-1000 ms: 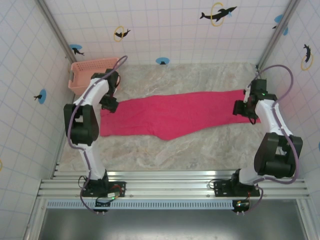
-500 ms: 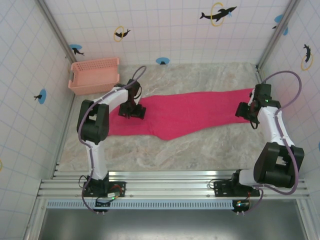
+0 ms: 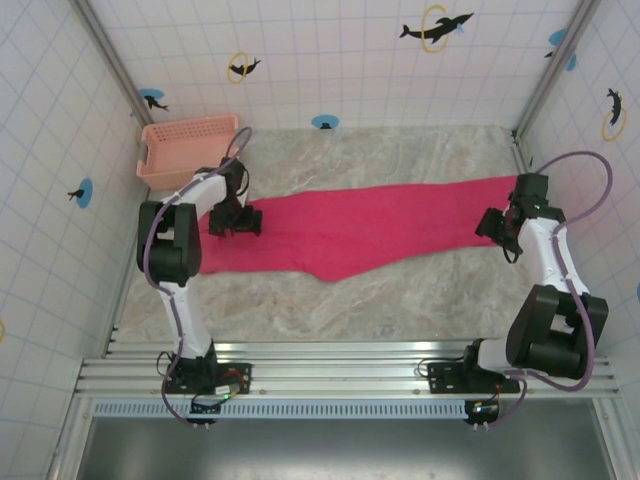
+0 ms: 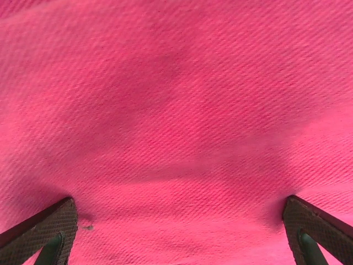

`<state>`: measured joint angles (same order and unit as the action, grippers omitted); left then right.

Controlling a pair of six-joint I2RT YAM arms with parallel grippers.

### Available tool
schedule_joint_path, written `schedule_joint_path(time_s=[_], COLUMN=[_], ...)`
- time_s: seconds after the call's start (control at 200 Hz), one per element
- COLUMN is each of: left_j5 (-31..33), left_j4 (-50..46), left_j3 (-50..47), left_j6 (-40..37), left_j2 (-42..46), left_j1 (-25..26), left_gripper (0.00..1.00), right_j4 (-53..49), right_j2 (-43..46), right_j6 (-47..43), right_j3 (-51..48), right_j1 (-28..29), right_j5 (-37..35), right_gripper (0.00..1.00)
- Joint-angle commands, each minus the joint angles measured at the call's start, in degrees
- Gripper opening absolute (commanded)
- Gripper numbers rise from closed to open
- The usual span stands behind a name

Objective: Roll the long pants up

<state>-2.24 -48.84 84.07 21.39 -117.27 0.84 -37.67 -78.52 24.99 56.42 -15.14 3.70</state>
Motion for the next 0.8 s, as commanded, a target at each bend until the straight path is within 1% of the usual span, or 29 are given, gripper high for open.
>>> schedule_joint_path(time_s=[0.0,0.14,0.225,0.32,0.38,0.46,0.596,0.631,0.656,0.721,0.796], left_j5=[3.75,4.78,1.99,3.39,2.05,0.55,-1.73,-1.32,-1.05,-0.99,-0.64], left_j4=[-4.29,-3.89,-3.75,-4.32,-3.2,-2.89,-4.33,-4.51,-4.44,-4.27,-4.44], left_j3=[-3.37,-4.36,-4.36,-4.36,-6.36,-6.3,-5.32,-5.32,-3.53,-3.61,-3.56], left_j6=[-2.63,-4.28,-4.35,-4.59,-4.69,-5.14,-6.1,-6.13,-6.22,-6.47,-6.84], left_j2=[0.2,-0.51,-0.27,0.24,0.85,0.69,0.41,0.84,1.26,2.34,3.0], left_j1=[-2.37,-5.5,-8.32,-10.26,-11.39,-11.52,-11.45,-11.52,-11.44,-11.5,-11.4], left_gripper=[0.98,0.98,0.98,0.97,0.97,0.98,0.97,0.97,0.97,0.98,0.97], right_j4=[1.58,4.33,4.51,5.04,5.59,7.62,10.18,11.08,12.04,13.31,13.96], right_j2=[0.91,2.24,2.84,2.78,2.14,0.46,-5.05,-6.25,-7.14,-10.1,-13.07], right_j6=[4.38,8.32,10.25,12.27,13.4,14.67,16.57,17.1,17.47,18.07,18.22], right_j3=[-3.24,-7.14,-8.03,-8.26,-8.17,-8.14,-6.71,-6.55,-6.37,-5.07,-3.26], right_j1=[-1.47,-4.42,-6.46,-8.33,-9.22,-9.96,-10.92,-11.27,-11.57,-12.47,-12.76], right_j5=[0.66,0.25,-0.75,-1.15,-1.22,-1.52,-1.35,-1.22,-0.89,0.29,-0.13], right_gripper=[0.69,0.7,0.7,0.7,0.7,0.7,0.7,0.7,0.7,0.7,0.7])
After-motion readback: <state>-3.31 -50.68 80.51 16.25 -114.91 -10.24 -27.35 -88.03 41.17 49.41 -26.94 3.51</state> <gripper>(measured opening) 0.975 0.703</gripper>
